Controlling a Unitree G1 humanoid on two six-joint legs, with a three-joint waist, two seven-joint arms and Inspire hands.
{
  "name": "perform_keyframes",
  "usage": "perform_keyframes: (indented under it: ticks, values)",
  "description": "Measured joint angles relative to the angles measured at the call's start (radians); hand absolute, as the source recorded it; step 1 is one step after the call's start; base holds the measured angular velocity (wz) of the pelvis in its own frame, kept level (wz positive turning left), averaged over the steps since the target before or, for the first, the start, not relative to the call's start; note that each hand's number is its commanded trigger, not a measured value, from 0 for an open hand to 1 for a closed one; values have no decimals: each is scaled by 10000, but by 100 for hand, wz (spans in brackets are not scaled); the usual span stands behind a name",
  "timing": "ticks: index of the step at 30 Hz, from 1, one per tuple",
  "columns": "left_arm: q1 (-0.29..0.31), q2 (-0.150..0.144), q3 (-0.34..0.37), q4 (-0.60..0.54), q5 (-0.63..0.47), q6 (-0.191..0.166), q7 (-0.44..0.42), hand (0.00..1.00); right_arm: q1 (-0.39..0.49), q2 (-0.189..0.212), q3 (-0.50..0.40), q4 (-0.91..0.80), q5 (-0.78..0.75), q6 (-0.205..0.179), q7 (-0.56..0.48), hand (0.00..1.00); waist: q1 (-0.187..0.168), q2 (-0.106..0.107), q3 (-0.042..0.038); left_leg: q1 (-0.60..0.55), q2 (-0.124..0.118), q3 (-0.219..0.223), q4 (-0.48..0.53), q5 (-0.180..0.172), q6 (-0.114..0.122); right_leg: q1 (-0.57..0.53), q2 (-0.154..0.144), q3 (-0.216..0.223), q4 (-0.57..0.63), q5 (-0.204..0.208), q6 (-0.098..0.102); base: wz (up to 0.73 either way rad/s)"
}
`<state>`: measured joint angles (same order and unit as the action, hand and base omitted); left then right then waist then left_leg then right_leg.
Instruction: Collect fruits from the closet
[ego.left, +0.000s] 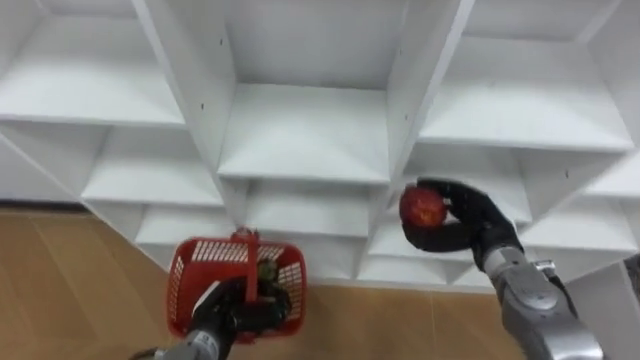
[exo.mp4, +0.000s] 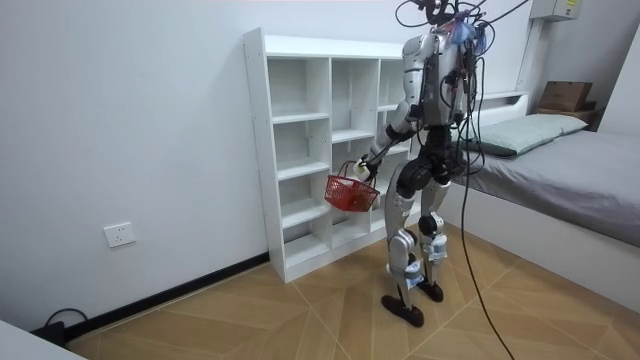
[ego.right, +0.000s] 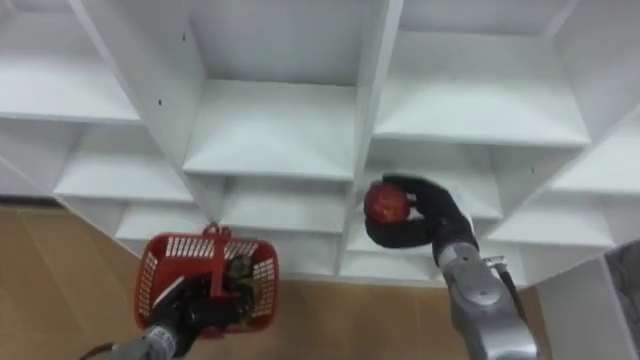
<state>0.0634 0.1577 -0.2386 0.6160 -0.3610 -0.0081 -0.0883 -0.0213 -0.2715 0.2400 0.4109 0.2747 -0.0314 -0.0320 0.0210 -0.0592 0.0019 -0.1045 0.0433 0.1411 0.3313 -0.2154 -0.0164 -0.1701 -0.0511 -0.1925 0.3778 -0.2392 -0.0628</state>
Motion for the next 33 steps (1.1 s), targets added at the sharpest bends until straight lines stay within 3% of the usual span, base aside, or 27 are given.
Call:
perform_keyframes:
  ticks: [7,12,33]
  values:
    - [185,-118,-127,-8,2,-144,-9,100,790,266,20,0,32,-24,260,100,-186,19,2,645,-21,142,-466,1,1,511,122,118,-362,150,91,-6]
    - [194,-227,-376,-178,-4,-144,-8,100,1038,792,63,9,39,-25,355,100,-211,66,60,1021,-10,158,-662,1,2,832,202,176,-666,284,137,-4]
    - [85,-320,-413,-494,3,-157,-15,100,1062,1212,249,23,-10,-24,578,100,-402,46,122,945,-9,232,-969,2,5,782,332,290,-922,340,178,-1]
